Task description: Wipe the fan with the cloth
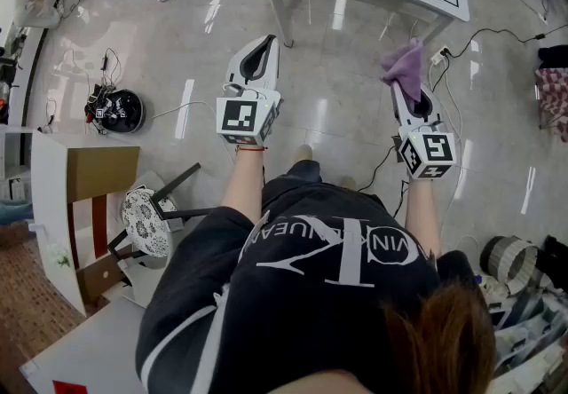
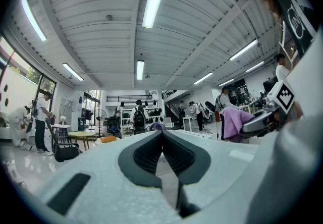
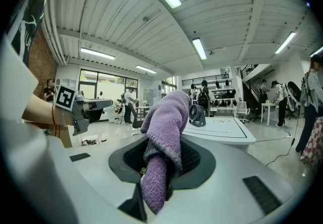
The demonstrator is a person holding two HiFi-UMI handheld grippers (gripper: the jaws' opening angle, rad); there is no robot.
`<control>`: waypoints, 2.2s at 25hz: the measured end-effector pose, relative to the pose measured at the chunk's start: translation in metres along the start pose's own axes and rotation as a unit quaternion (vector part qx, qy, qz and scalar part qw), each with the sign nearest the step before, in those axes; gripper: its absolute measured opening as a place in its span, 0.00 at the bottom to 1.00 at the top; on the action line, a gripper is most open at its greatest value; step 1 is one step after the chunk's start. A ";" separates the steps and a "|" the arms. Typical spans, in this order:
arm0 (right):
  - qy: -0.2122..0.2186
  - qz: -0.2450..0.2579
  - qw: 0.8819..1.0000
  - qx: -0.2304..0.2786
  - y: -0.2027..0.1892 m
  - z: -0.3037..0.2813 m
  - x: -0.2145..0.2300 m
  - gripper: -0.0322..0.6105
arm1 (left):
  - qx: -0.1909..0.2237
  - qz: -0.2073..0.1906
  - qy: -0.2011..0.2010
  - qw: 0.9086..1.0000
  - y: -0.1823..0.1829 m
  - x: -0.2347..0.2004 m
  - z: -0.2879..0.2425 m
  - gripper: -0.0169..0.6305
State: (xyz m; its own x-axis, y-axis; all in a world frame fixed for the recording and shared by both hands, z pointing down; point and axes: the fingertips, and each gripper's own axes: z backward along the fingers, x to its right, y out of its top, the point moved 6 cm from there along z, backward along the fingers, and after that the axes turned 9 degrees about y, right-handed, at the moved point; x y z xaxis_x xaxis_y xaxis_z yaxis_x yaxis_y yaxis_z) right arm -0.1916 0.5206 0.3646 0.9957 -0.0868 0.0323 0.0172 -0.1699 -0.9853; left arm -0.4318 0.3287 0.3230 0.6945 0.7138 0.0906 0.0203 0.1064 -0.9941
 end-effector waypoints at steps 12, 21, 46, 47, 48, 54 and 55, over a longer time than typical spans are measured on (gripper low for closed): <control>-0.032 -0.008 0.999 0.005 0.003 -0.046 -0.008 0.21 | -0.001 0.010 -0.040 0.999 -0.015 -0.043 -0.029 0.04; -0.047 -0.033 0.998 0.024 0.005 -0.073 -0.026 0.21 | 0.014 0.022 -0.071 0.997 -0.021 -0.075 -0.046 0.04; -0.031 -0.049 0.998 -0.022 0.019 -0.272 0.116 0.21 | -0.052 0.058 -0.095 0.992 -0.081 -0.125 -0.284 0.04; -0.034 -0.051 0.998 -0.024 0.019 -0.277 0.122 0.21 | -0.054 0.057 -0.102 0.992 -0.083 -0.123 -0.294 0.04; -0.038 -0.055 0.997 -0.025 0.018 -0.282 0.129 0.21 | -0.057 0.054 -0.110 0.991 -0.084 -0.120 -0.304 0.04; -0.053 -0.074 0.995 -0.028 0.017 -0.315 0.161 0.21 | -0.064 0.042 -0.134 0.988 -0.087 -0.122 -0.356 0.04; -0.054 -0.075 0.995 -0.028 0.017 -0.320 0.165 0.21 | -0.064 0.042 -0.135 0.988 -0.088 -0.124 -0.364 0.04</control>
State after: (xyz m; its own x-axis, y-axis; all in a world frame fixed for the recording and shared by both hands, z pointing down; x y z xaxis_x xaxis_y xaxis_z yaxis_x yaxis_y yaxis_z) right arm -0.0562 0.1891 0.4065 0.9863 0.0490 0.1573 0.1644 -0.2284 -0.9596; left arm -0.2577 -0.0213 0.3772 0.4800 0.8773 0.0021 0.0726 -0.0373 -0.9967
